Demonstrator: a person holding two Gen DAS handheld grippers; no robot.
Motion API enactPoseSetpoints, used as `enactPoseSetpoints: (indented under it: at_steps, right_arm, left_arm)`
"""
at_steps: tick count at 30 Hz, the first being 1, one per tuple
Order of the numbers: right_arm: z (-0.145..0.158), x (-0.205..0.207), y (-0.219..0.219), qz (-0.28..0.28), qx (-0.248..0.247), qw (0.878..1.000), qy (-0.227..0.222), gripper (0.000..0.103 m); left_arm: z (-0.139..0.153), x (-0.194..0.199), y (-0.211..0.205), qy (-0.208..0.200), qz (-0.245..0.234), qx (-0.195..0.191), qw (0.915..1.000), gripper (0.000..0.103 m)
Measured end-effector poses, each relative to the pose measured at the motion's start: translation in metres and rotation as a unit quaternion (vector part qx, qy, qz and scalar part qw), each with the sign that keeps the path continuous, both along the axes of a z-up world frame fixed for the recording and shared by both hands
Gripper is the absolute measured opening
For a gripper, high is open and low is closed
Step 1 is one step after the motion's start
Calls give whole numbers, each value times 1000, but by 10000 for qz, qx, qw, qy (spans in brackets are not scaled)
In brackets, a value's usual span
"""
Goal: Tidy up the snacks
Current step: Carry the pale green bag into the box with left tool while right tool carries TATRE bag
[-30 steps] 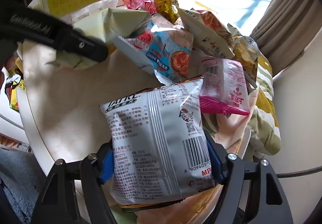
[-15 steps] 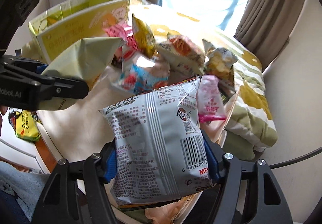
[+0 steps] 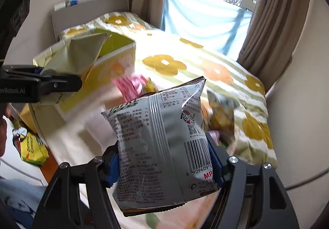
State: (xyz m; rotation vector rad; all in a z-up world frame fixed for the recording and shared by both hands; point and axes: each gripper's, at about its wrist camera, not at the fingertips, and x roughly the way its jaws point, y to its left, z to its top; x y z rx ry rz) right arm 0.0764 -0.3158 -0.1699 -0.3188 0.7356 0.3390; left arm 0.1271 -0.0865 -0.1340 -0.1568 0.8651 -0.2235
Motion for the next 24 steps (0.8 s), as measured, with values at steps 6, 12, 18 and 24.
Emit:
enactPoseSetpoints:
  at_steps: [6,12,18,24]
  right_arm:
    - [33,39,55,-48,424,9990,-143,66]
    - [47,86,119,-230,746,9969,-38,66]
    - [42,130,179,-502,1189,9906,459,66]
    - [22,166,212,-847,1570,9774,1132,66]
  left_arm:
    - [22,32,65,-184,194,77,9996,63]
    - [28,80,140,4,242,211,9995,63]
    - [9,112,183,356,52,495,9981,63]
    - [-31,141,199,812,-147,873,9928,63]
